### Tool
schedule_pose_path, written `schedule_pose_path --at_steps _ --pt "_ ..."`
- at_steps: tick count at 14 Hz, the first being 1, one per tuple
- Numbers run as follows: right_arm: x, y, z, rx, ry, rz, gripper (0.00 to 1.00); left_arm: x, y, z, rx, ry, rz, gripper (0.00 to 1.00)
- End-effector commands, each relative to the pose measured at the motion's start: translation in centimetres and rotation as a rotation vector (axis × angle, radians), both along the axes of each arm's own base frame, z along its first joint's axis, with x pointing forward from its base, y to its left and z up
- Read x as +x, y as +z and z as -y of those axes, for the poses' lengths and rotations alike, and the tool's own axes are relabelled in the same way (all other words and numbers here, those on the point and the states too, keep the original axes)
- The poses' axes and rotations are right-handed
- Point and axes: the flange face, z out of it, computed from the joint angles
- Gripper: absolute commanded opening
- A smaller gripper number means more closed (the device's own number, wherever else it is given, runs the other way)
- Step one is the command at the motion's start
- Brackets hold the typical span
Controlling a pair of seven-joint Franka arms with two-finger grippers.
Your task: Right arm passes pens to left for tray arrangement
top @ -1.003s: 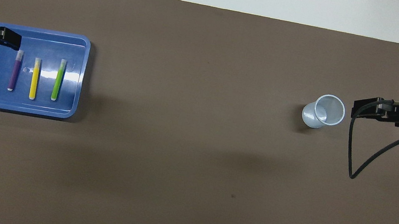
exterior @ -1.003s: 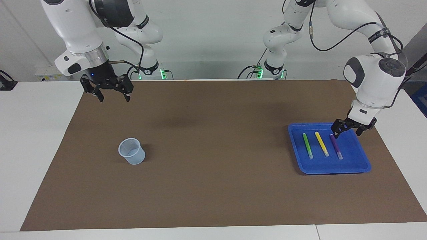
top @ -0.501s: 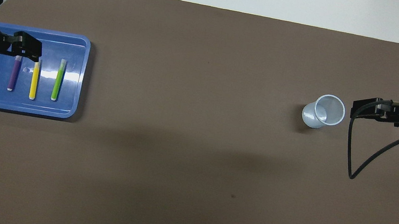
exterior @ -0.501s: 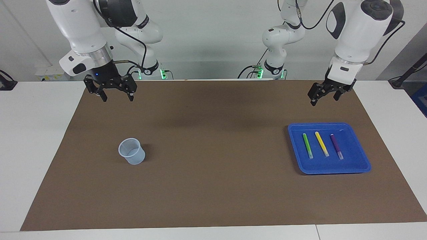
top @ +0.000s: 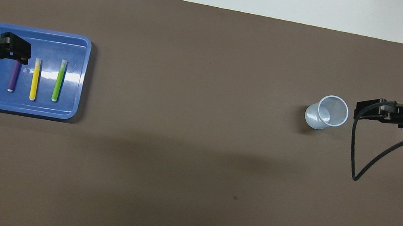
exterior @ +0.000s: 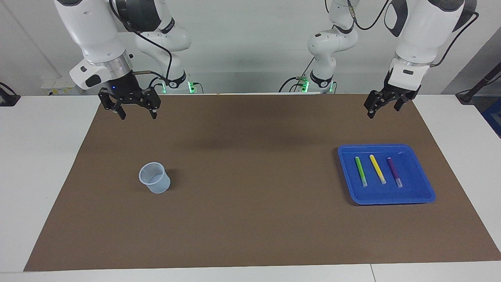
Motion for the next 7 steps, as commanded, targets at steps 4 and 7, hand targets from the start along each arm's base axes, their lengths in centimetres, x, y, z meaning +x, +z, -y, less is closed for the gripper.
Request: schedule_pose_path --at_steps 4,7 --pt "-0.6 0.2 0.5 0.018 0.002 0.012 1.0 -3.2 1.9 0.4 0.017 0.012 -0.017 1.0" --pt "-0.6 0.3 0.6 0.018 0.004 0.015 1.0 -2.3 3.5 0.4 -0.02 0.018 0.056 1.0"
